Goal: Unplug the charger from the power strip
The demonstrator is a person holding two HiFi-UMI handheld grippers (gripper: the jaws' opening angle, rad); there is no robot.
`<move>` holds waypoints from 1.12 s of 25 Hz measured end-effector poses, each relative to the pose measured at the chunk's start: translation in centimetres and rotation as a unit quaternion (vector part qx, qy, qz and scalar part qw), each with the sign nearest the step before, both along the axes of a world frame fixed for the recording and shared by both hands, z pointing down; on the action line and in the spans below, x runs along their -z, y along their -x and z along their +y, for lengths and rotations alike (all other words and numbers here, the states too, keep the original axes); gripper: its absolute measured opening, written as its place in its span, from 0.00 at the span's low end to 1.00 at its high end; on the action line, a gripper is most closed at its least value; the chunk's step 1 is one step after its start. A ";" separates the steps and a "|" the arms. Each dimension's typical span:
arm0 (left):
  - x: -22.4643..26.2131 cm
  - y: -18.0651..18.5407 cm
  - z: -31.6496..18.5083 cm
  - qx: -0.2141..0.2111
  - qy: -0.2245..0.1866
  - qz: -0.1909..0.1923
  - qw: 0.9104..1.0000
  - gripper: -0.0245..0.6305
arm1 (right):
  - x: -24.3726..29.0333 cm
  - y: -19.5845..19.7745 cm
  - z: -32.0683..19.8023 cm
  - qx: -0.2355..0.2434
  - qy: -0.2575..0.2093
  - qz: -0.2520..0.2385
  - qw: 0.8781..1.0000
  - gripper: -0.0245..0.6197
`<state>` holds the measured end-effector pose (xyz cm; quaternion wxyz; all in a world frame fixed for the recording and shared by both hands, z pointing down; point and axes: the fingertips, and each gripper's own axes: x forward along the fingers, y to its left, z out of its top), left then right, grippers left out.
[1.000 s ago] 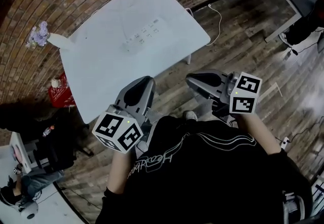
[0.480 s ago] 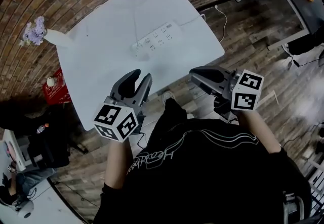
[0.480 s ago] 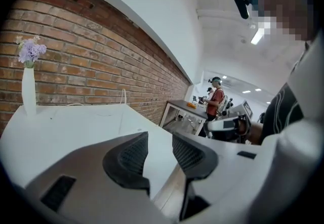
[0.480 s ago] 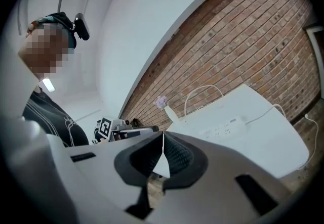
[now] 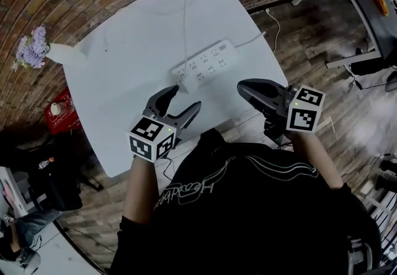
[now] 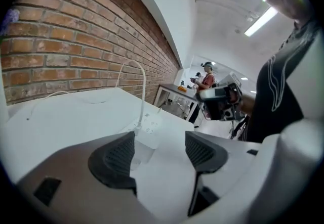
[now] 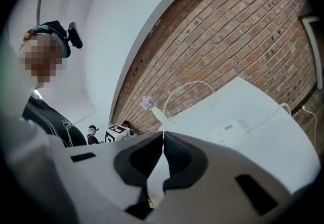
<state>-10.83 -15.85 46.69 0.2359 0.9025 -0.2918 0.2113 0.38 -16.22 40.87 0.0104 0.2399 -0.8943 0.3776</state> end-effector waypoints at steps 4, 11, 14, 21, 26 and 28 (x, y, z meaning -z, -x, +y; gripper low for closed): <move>-1.9 0.2 -1.5 -0.042 -0.016 -0.029 0.999 0.50 | -0.5 1.4 -1.9 0.001 0.007 0.003 1.000 0.04; -3.9 -0.7 -2.3 -0.117 -0.037 -0.046 0.991 0.50 | -2.8 1.7 -3.0 0.006 0.023 0.015 1.000 0.04; -3.7 -1.2 -2.4 -0.124 -0.048 -0.040 0.990 0.50 | -3.7 1.2 -3.1 0.011 0.035 0.018 0.999 0.04; -3.7 -1.8 -3.5 -0.113 -0.056 -0.057 0.990 0.50 | -5.7 -0.4 -4.9 0.033 0.049 0.039 0.998 0.04; -4.9 -2.1 -4.0 -0.117 -0.070 -0.096 0.986 0.48 | -7.5 -0.2 -6.6 0.082 -0.005 0.102 0.991 0.04; -5.1 -2.0 -4.1 -0.112 -0.075 -0.106 0.985 0.46 | -8.5 0.3 -7.1 0.110 -0.041 0.145 0.982 0.04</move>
